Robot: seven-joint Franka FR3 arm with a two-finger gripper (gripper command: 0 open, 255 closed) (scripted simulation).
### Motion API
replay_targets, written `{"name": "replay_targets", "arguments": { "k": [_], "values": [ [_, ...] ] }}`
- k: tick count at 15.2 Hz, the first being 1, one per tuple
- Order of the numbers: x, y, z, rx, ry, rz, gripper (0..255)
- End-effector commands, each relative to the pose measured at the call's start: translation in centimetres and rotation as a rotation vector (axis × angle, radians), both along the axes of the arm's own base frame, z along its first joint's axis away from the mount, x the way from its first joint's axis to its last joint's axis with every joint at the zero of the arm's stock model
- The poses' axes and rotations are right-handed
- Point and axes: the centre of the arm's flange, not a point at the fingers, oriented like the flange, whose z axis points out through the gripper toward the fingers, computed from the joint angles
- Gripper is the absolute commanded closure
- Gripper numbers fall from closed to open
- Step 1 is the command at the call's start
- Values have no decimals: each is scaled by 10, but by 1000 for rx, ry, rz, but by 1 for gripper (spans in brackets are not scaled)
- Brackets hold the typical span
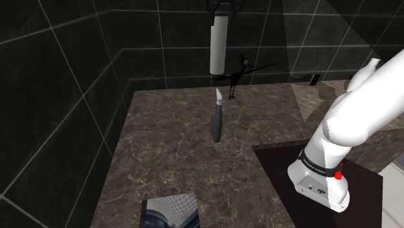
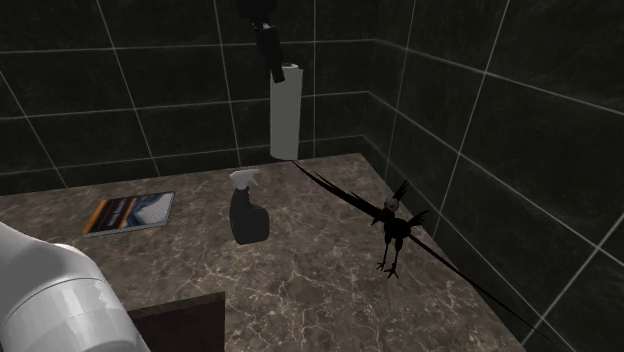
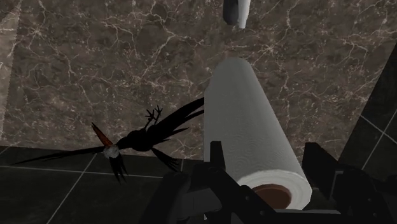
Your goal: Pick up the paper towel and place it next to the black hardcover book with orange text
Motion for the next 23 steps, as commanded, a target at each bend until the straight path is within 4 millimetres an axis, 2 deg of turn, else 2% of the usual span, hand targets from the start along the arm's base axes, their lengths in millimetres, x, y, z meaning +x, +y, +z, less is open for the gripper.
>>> {"name": "replay_targets", "arguments": {
  "k": [1, 23],
  "values": [
    [-21, 17, -1, 0, 0, -1, 255],
    [-246, 201, 0, 0, 0, -1, 255]
  ]
}}
